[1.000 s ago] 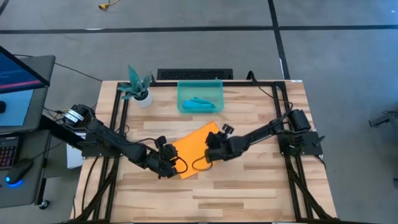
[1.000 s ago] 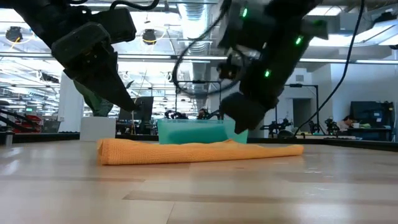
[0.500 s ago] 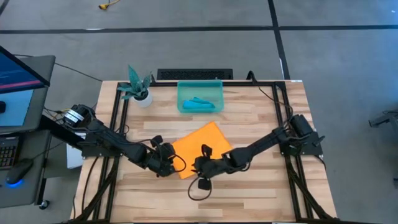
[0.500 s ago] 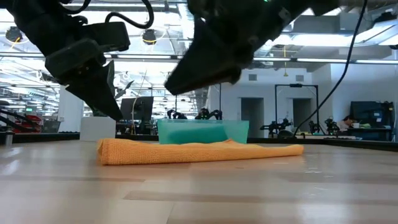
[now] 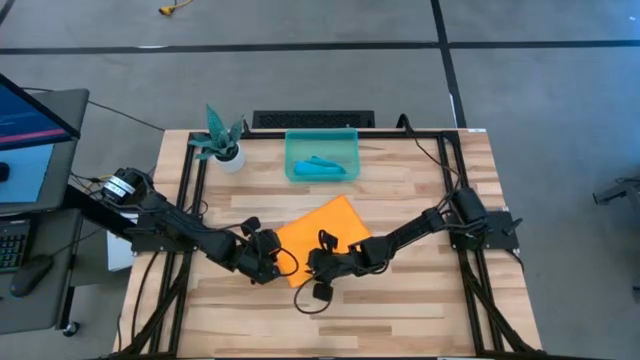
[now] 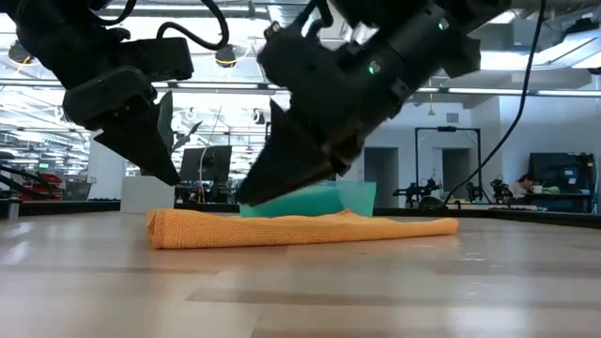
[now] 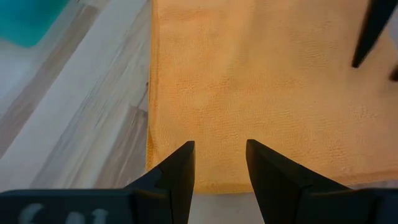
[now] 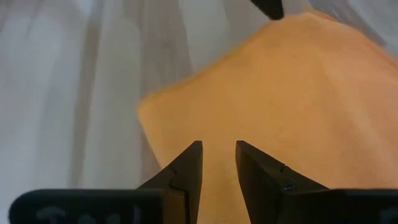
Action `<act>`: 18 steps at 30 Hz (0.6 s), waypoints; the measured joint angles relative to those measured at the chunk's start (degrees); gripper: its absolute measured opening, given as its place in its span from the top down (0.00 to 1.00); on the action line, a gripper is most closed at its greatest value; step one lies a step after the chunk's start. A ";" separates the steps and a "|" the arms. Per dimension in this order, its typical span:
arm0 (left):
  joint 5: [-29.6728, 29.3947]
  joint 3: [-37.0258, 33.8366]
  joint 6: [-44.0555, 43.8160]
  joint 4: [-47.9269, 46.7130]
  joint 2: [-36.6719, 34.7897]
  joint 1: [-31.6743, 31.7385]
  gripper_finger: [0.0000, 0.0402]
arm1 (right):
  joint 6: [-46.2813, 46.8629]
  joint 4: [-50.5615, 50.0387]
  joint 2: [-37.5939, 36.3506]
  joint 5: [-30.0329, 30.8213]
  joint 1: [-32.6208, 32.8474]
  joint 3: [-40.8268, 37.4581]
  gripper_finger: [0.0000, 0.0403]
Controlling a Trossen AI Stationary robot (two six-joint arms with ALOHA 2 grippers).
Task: Roll microfiber towels into tight, uniform cylinder then place into a basket
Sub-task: Roll the orange microfiber cloth
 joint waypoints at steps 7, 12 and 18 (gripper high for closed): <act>-0.38 0.00 -0.22 -0.17 0.01 0.00 0.66 | 2.86 -7.36 -0.18 -1.52 -0.41 0.12 0.70; -0.38 0.00 -0.22 -0.17 0.01 0.00 0.66 | 4.40 -13.00 -0.39 -3.99 -1.09 0.28 0.70; -0.38 0.00 -0.22 -0.18 0.01 0.00 0.66 | 6.96 -20.32 -1.76 -12.53 -1.53 0.44 0.70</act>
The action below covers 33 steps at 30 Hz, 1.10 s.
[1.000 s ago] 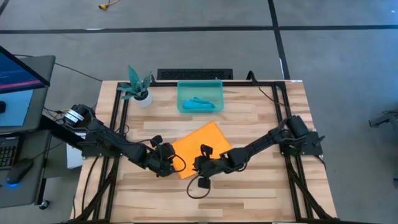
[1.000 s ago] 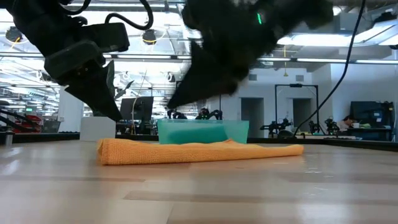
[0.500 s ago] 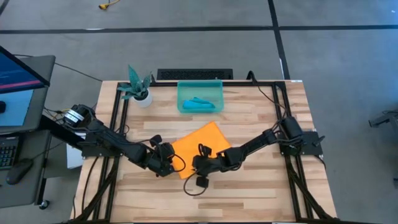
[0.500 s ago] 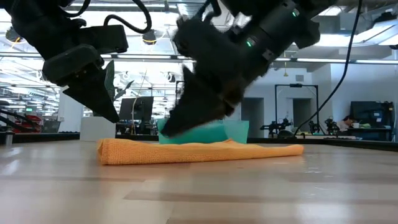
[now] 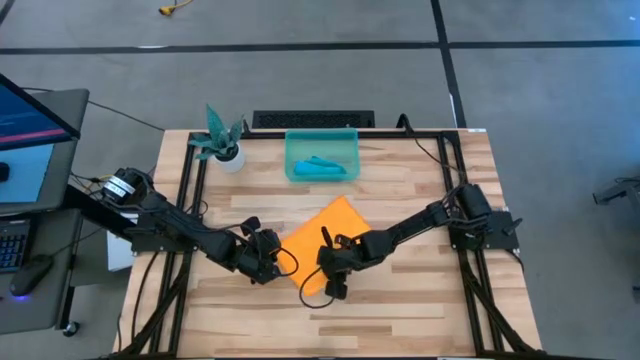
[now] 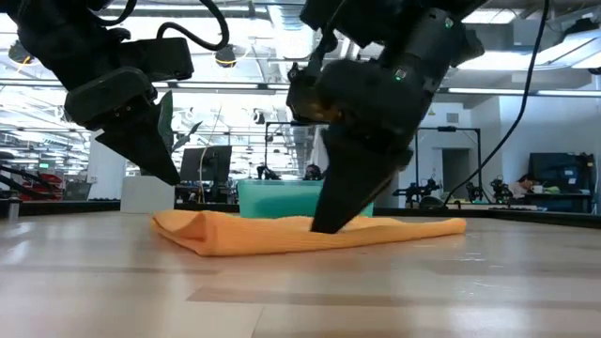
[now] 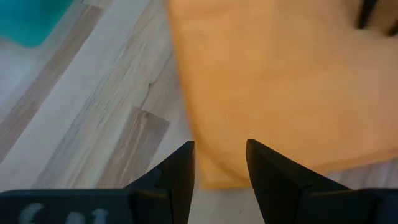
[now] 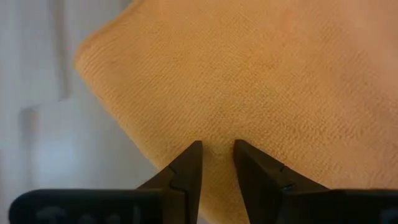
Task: Roll microfiber towels into tight, uniform cylinder then place into a basket
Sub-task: Roll the orange microfiber cloth
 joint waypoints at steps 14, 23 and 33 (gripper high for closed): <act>0.00 0.00 0.02 -0.27 0.00 0.00 0.66 | 3.21 -20.20 -8.25 -2.40 7.29 -0.57 0.70; -0.04 0.00 0.02 0.06 0.00 0.00 0.66 | 1.72 -21.23 -13.15 27.13 6.79 -0.33 0.70; -0.09 0.00 0.04 0.04 0.00 0.00 0.66 | 8.91 -20.78 -12.46 30.34 -0.62 -4.67 0.70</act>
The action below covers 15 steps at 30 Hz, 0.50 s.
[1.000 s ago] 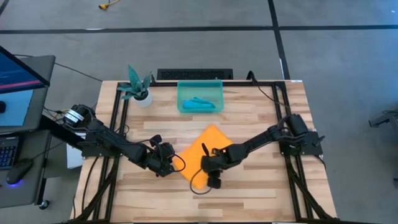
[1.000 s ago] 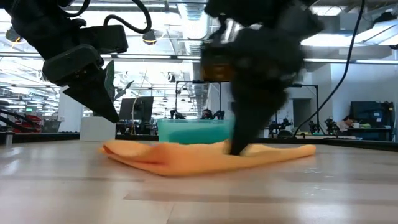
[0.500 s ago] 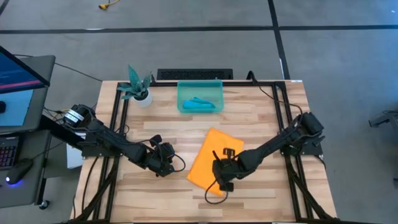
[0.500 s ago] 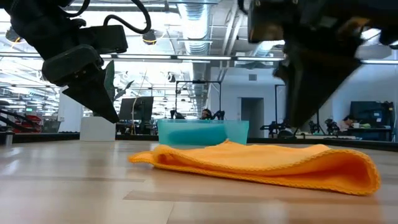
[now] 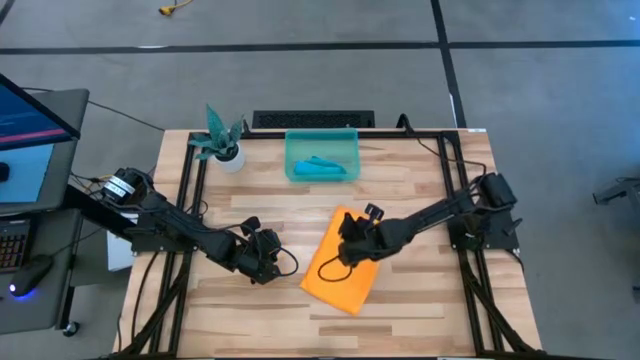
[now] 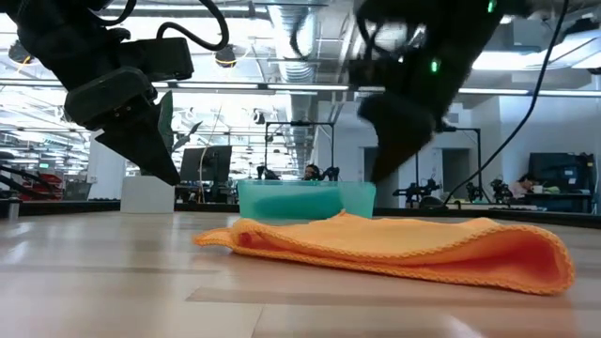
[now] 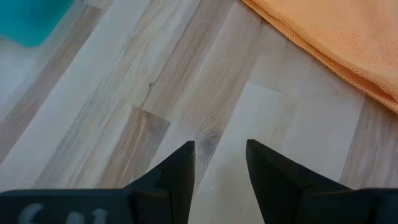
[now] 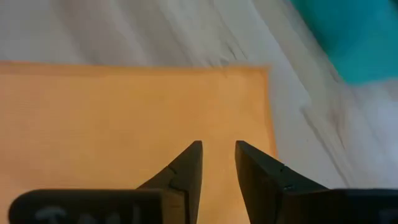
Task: Roll microfiber towels into tight, uniform cylinder then place into a basket
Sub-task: Roll the orange microfiber cloth
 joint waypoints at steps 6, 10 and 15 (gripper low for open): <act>-0.18 0.00 -0.02 0.00 0.00 0.00 0.66 | 3.81 1.74 0.00 -5.11 -3.74 -4.02 0.70; -0.48 0.00 -0.01 0.00 0.00 0.00 0.66 | 5.98 3.91 0.00 -7.63 -5.22 -6.09 0.70; -0.53 0.00 0.00 0.00 -0.01 0.00 0.66 | 9.32 5.05 0.00 -8.71 -6.15 -7.08 0.70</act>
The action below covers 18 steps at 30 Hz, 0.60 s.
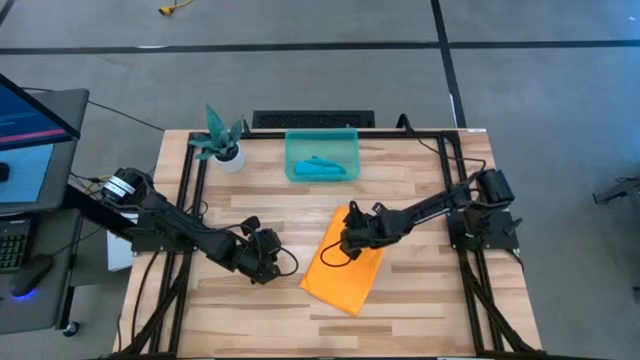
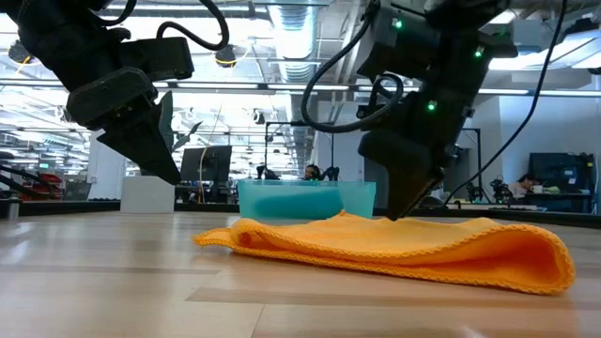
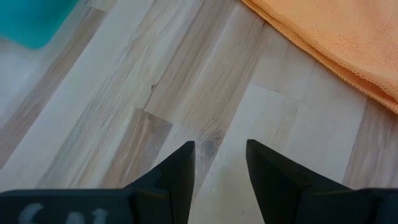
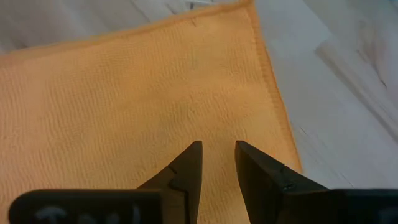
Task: Roll microfiber towels into tight, uniform cylinder then place into a basket
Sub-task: Roll the orange microfiber cloth
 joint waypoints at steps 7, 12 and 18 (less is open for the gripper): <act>0.34 0.00 0.01 0.00 -0.01 -0.02 0.66 | 0.36 4.94 0.00 -0.07 -1.39 -0.89 0.70; 3.66 -0.02 0.08 0.55 -0.01 -0.02 0.66 | -1.68 8.19 2.42 -1.28 -2.72 -0.87 0.70; 4.24 -0.61 5.79 8.30 -0.04 -0.02 0.66 | -6.45 17.38 9.39 -2.21 -3.96 2.80 0.70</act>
